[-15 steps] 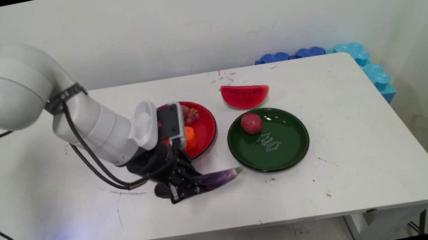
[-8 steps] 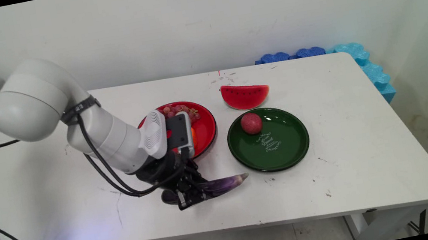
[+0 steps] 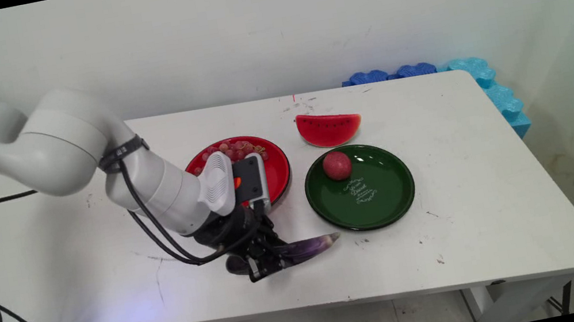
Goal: Place the picked object on the table
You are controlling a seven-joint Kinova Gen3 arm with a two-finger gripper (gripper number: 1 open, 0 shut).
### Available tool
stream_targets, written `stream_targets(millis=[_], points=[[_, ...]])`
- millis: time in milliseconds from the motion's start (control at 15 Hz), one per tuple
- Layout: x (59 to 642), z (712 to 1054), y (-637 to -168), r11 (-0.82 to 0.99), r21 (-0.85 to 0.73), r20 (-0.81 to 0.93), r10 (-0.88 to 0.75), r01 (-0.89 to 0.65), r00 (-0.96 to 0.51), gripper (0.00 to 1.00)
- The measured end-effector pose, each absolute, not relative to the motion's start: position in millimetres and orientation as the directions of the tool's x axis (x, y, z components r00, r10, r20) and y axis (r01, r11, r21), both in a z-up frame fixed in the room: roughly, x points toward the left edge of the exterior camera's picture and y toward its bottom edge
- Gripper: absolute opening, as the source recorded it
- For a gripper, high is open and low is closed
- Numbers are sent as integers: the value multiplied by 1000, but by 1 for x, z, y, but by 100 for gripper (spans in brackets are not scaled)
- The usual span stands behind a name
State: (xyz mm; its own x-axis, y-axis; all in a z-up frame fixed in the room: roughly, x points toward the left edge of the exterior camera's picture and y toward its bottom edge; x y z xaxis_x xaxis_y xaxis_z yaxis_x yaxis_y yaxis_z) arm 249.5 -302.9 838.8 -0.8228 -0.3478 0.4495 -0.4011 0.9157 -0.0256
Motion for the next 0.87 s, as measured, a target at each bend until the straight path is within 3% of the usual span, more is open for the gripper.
stream_targets(millis=[467, 533, 867], points=[[244, 830, -312, 910, -22, 455, -359, -414, -815, 0], [244, 829, -312, 909, -21, 456, -361, -415, -814, 100], [242, 832, -310, 917, -14, 483, -344, -400, -805, 100]])
